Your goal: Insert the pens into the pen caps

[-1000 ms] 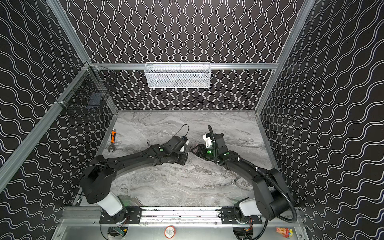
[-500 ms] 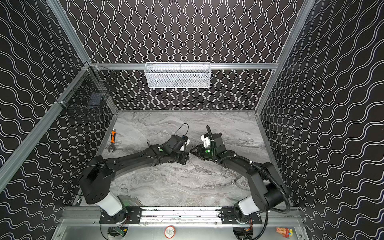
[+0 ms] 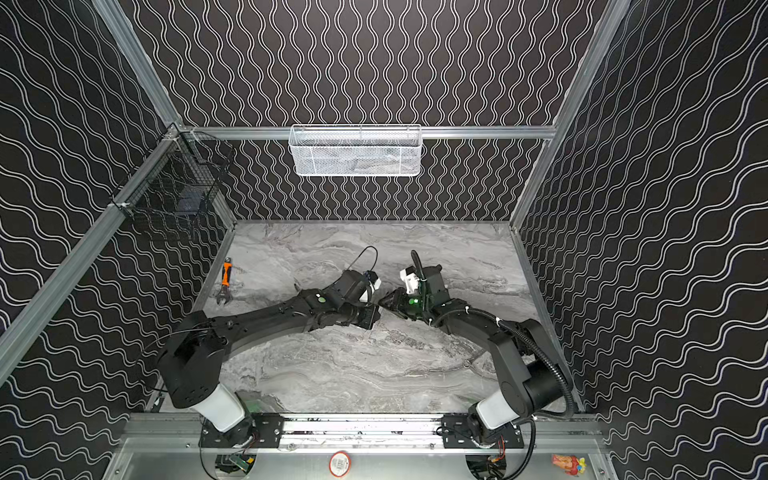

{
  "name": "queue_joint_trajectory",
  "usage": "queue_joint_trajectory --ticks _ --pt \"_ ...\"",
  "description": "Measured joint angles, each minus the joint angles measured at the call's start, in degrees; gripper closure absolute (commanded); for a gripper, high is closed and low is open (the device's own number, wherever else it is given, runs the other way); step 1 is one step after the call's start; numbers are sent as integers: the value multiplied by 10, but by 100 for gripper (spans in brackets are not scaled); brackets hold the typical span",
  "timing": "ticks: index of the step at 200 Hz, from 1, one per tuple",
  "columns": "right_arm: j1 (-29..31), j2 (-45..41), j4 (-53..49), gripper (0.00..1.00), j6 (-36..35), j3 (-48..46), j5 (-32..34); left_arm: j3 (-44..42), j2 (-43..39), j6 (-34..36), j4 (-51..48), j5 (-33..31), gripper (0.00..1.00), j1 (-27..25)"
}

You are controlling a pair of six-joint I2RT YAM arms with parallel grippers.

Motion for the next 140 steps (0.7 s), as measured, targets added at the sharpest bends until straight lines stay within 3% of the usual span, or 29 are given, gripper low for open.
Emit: queue_joint_trajectory --ticks 32,71,140 --pt "1 0 4 88 0 1 -2 0 2 -1 2 3 91 0" --pt "4 -11 3 90 -1 1 4 0 5 -1 5 10 68 0" --pt "15 -24 -19 90 -31 11 35 -6 8 2 0 22 71 0"
